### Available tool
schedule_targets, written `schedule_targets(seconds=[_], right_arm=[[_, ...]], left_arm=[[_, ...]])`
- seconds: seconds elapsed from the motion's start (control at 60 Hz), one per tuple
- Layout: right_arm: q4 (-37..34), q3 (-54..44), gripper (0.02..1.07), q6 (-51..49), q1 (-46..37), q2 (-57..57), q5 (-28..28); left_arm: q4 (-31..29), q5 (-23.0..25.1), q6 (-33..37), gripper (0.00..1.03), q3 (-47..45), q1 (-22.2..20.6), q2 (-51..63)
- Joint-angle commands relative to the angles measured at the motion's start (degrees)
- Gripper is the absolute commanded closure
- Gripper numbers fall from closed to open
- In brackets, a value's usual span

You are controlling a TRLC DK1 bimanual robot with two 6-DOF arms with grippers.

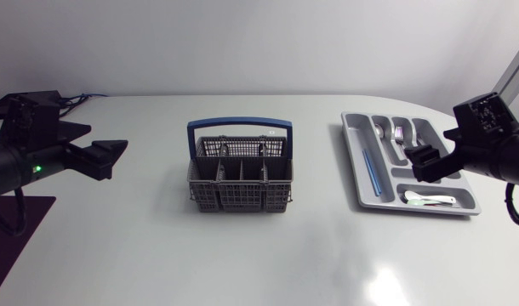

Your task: Unload the cutlery basket into the drawer organizer.

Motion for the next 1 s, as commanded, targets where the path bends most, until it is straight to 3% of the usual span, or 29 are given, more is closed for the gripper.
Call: schedule_targets(seconds=[0.0, 0.233, 0.35, 0.983], right_arm=[[1.1, -2.9, 0.07, 1.2, -0.4, -4.1, 1.6], [3.3, -10.0, 0.07, 4.5, -1.8, -14.0, 4.7], [4.9, -14.9, 0.07, 4.4, -1.8, -21.0, 5.0], [11.6, -31.9, 0.07, 16.3, 1.0, -43.8, 4.3]], left_arm=[[1.9, -0.2, -1.5, 0.05, -3.5, -0.4, -4.5], [5.5, -0.8, -4.7, 0.05, -11.5, -0.6, -15.6], [8.2, -4.1, -4.9, 0.05, -16.3, -0.7, -22.5], [7.1, -10.2, -14.4, 0.06, -31.1, -1.5, -42.6]])
